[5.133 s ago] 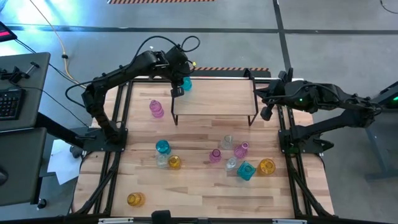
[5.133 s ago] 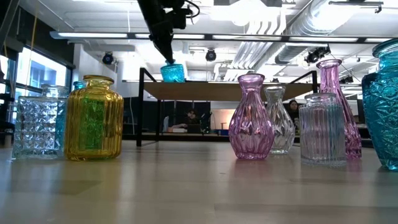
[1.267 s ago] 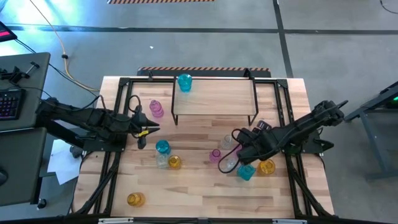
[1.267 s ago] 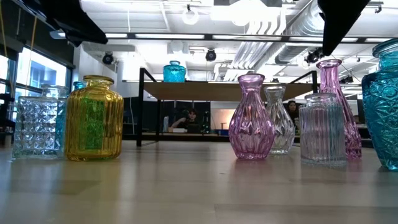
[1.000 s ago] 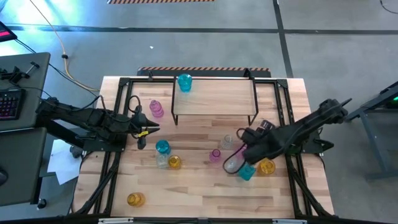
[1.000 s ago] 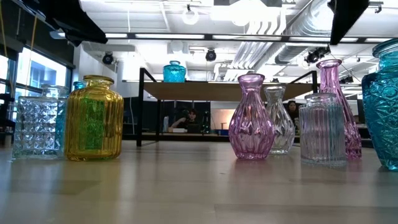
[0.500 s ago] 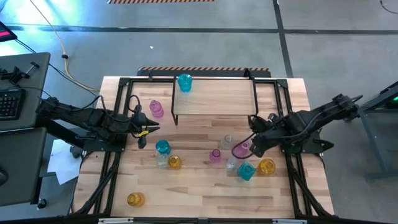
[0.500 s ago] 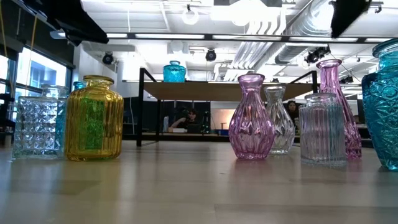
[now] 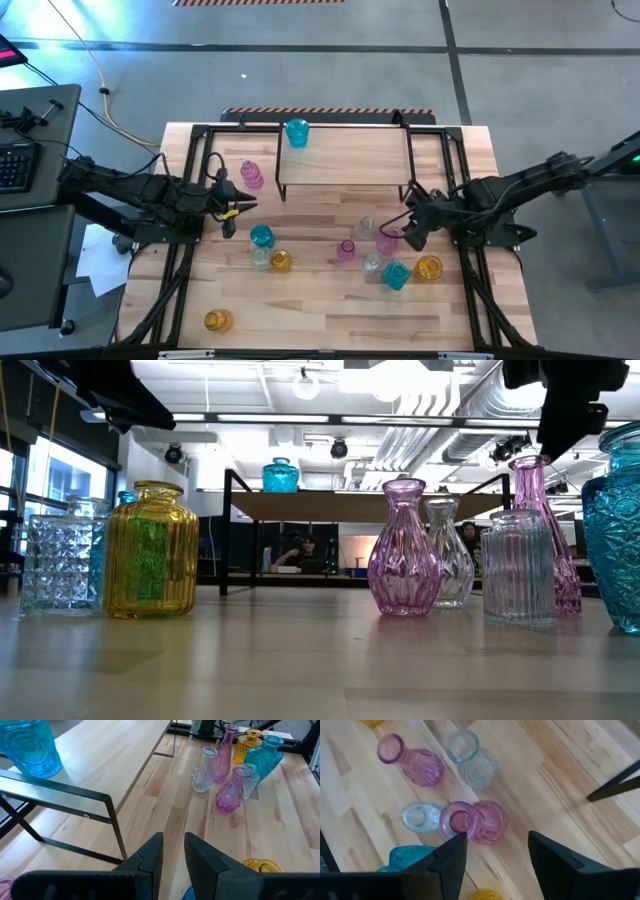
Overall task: Sort vases onto shelf
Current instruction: Put the bottom right purple vase on the shelf
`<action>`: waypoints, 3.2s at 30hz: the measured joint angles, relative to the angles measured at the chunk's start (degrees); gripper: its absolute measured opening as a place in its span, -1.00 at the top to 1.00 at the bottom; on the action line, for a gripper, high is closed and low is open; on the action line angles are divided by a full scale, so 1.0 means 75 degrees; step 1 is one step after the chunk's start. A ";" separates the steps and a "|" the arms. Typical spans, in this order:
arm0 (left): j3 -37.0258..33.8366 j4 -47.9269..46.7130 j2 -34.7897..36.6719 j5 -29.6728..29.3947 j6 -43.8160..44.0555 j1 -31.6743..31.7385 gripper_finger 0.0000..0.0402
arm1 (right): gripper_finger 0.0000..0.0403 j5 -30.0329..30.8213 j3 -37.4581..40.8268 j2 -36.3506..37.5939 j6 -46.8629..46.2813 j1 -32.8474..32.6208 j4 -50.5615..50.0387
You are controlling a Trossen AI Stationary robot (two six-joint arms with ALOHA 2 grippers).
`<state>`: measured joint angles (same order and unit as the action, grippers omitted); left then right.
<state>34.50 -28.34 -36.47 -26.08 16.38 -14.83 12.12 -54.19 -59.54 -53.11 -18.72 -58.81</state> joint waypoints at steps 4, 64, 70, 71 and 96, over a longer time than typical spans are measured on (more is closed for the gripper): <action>0.0000 0.0000 0.0000 -0.0026 -0.0003 -0.0003 0.64 | 0.04 0.0108 0.0000 -0.0195 0.0204 0.0000 0.0247; 0.0003 -0.0001 0.0000 0.0002 -0.0003 -0.0003 0.64 | 1.00 0.0418 -0.1054 -0.1347 0.0410 0.0002 0.0138; 0.0003 -0.0002 0.0000 0.0002 -0.0003 -0.0003 0.64 | 1.00 0.0557 -0.1511 -0.1338 0.0432 0.0000 -0.0140; 0.0003 0.0000 0.0000 0.0001 -0.0003 -0.0003 0.64 | 1.00 0.0571 -0.1556 -0.1338 0.0432 0.0000 -0.0149; 0.0003 -0.0003 0.0000 0.0000 -0.0003 -0.0003 0.64 | 1.00 0.1058 -0.3319 -0.1318 0.0353 -0.0003 -0.1357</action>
<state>34.52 -28.36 -36.47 -26.09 16.36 -14.85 20.06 -79.09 -69.43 -50.46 -18.74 -68.99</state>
